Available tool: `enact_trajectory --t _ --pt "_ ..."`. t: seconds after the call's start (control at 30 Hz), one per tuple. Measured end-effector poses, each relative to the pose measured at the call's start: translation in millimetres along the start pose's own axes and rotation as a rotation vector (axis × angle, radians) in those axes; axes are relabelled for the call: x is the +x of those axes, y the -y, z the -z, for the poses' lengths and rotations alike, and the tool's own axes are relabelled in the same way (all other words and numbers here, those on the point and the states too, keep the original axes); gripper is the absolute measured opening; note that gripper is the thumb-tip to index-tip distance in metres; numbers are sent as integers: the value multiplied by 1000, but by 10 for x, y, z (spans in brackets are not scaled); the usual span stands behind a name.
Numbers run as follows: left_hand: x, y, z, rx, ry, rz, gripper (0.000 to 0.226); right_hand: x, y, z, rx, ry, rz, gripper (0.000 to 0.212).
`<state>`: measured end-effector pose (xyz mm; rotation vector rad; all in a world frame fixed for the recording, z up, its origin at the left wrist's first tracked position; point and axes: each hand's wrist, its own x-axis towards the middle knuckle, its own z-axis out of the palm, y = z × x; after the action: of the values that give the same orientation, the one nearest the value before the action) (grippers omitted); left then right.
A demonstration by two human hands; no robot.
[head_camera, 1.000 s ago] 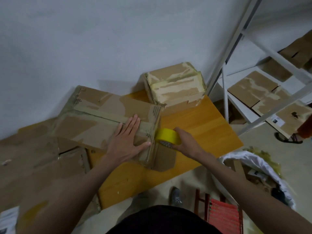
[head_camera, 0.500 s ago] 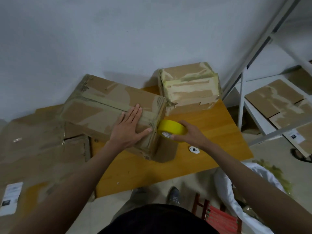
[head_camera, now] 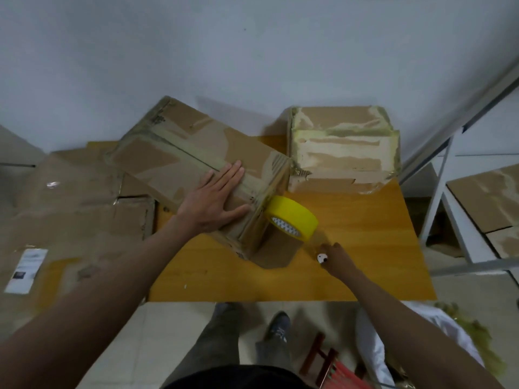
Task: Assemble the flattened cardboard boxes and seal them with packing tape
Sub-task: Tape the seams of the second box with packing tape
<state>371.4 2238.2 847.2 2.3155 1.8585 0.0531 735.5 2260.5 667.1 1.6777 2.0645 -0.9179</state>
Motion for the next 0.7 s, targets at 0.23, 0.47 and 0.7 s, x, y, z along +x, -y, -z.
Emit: enact_trajectory --t 0.23,0.47,0.7 --pt "3 -5 -9 3 -21 -1 86 149 -51 -206 -93 12 11 30" --pt "19 -30 6 -8 22 9 87 169 -42 219 -59 -9 -39 20" --pt "99 -229 130 -37 -11 85 86 -378 610 1713 546 -469 276 12"
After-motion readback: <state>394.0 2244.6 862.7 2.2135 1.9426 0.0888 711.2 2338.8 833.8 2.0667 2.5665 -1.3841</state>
